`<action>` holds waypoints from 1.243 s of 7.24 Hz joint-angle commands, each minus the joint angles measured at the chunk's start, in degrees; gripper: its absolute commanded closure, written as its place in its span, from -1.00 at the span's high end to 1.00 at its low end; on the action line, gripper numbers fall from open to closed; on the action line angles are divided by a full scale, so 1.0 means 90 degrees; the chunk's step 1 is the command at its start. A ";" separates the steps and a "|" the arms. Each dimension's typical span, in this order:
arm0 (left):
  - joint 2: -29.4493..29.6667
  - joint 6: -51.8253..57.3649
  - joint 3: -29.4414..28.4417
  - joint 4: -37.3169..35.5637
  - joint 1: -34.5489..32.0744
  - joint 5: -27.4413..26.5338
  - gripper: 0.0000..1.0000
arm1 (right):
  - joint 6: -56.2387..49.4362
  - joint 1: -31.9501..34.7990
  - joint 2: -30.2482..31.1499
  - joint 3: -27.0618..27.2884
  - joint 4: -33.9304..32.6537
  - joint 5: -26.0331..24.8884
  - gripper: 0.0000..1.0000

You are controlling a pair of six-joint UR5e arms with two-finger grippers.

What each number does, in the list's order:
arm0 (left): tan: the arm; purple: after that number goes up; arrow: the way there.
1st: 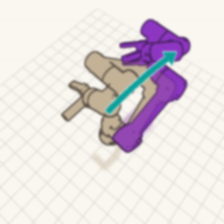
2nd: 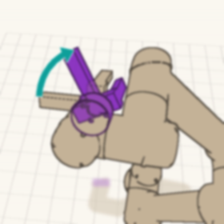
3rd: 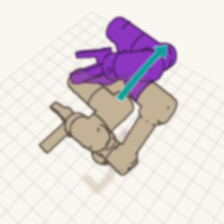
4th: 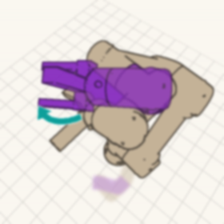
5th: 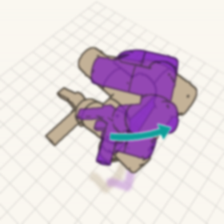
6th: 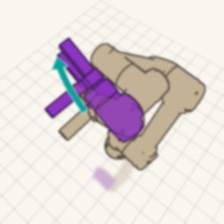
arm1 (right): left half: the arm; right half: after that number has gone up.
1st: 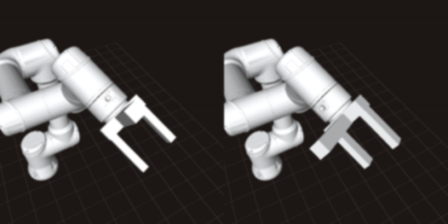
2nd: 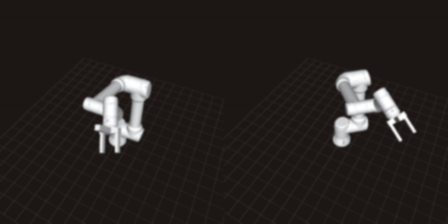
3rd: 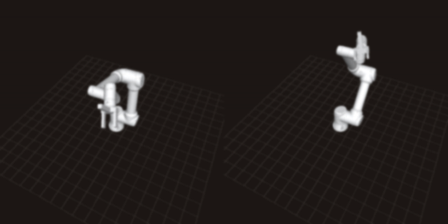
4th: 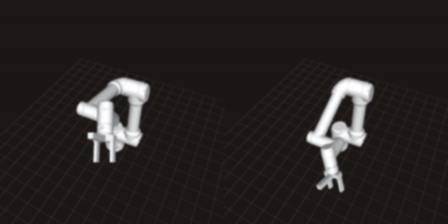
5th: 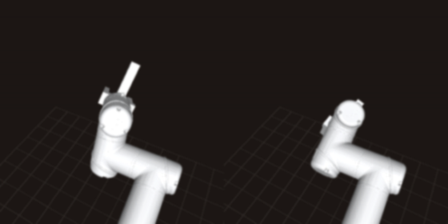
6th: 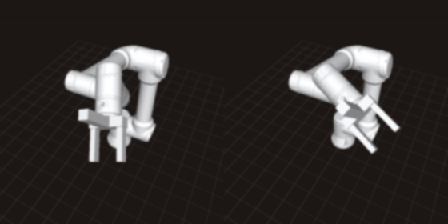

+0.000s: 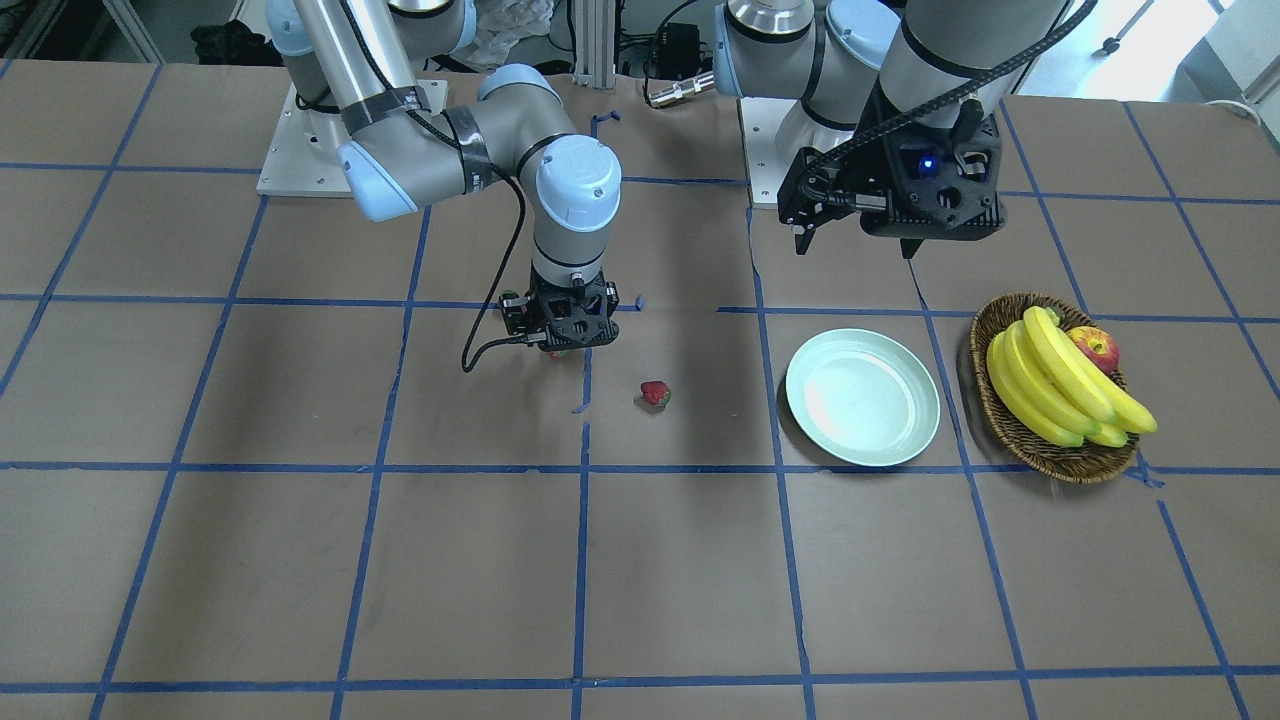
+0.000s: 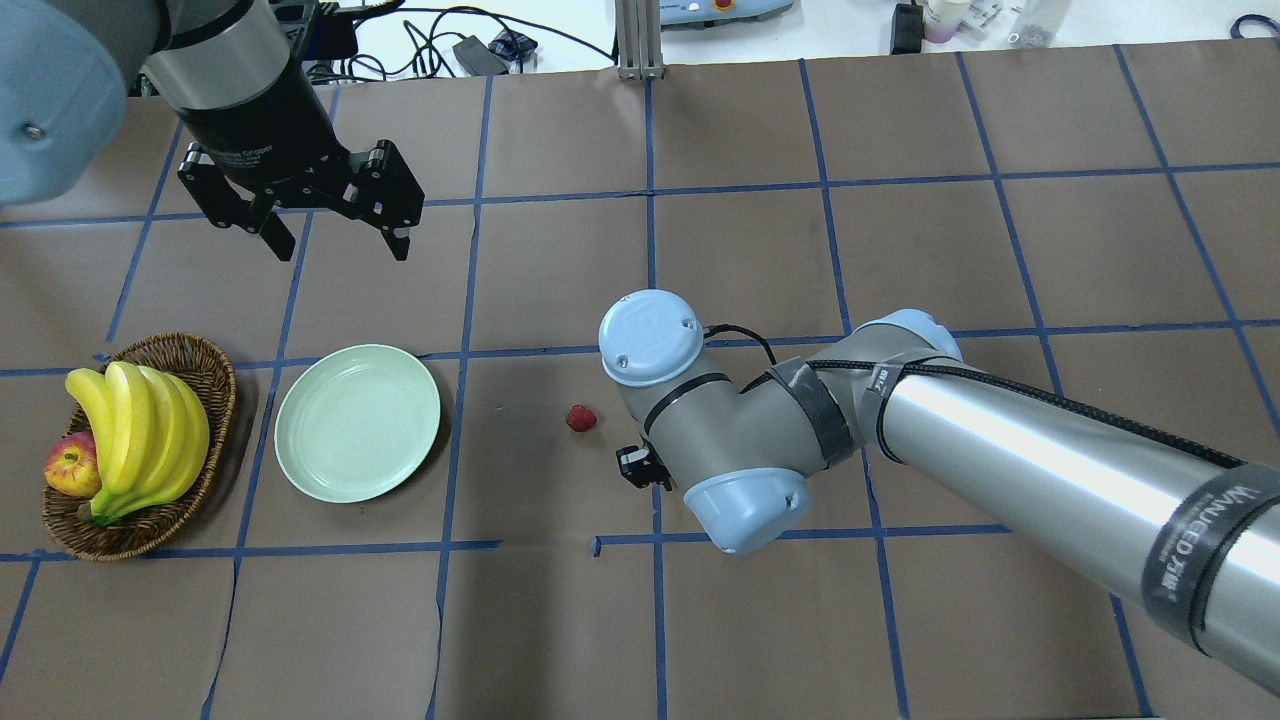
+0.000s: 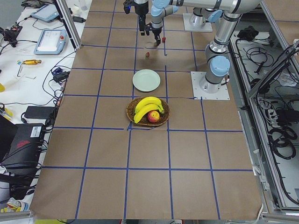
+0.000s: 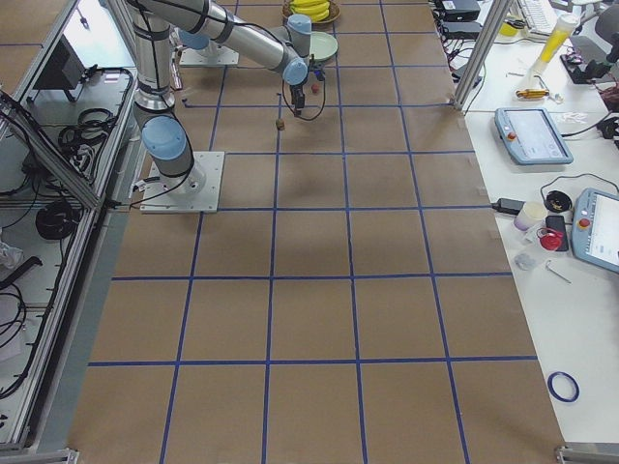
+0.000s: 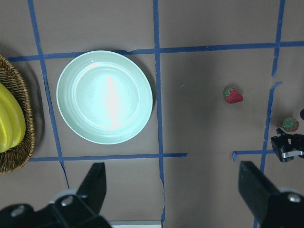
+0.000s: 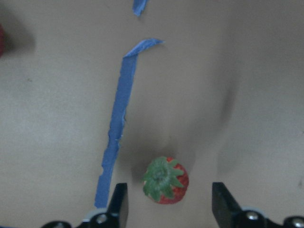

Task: Collect all strawberries into plate
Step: 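Carry the strawberry with the right gripper toward the plate and release it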

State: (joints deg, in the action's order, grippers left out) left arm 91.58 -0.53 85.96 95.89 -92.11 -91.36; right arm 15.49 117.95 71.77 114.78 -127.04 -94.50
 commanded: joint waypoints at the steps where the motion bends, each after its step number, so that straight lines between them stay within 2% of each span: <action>1: 0.0000 0.0000 0.0000 0.0000 0.0000 -0.0006 1.00 | 0.0036 0.0000 -0.0006 0.0029 -0.0142 0.0051 -0.26; 3: 0.0000 0.0000 0.0000 0.0000 0.0000 0.0004 1.00 | 0.0027 0.0000 -0.0016 0.0039 -0.0152 0.0051 -0.23; 5: 0.0000 0.0000 0.0000 0.0000 0.0000 -0.0006 1.00 | 0.0027 0.0000 -0.0113 0.0030 -0.0210 0.0022 -0.08; 7: 0.0000 0.0000 0.0000 0.0000 0.0000 0.0004 1.00 | 0.0027 0.0000 -0.0143 0.0030 -0.0221 0.0022 -0.08; 8: 0.0000 0.0000 -0.0010 0.0000 0.0000 0.0004 1.00 | 0.0027 0.0000 -0.0152 0.0030 -0.0250 0.0022 -0.30; 9: 0.0000 0.0000 0.0000 0.0000 0.0000 0.0004 1.00 | 0.0027 0.0000 -0.0153 0.0020 -0.0260 0.0022 -0.73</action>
State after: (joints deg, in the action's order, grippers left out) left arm 91.58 -0.53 85.91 95.89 -92.12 -91.32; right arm 15.73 117.95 70.47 115.02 -129.20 -94.31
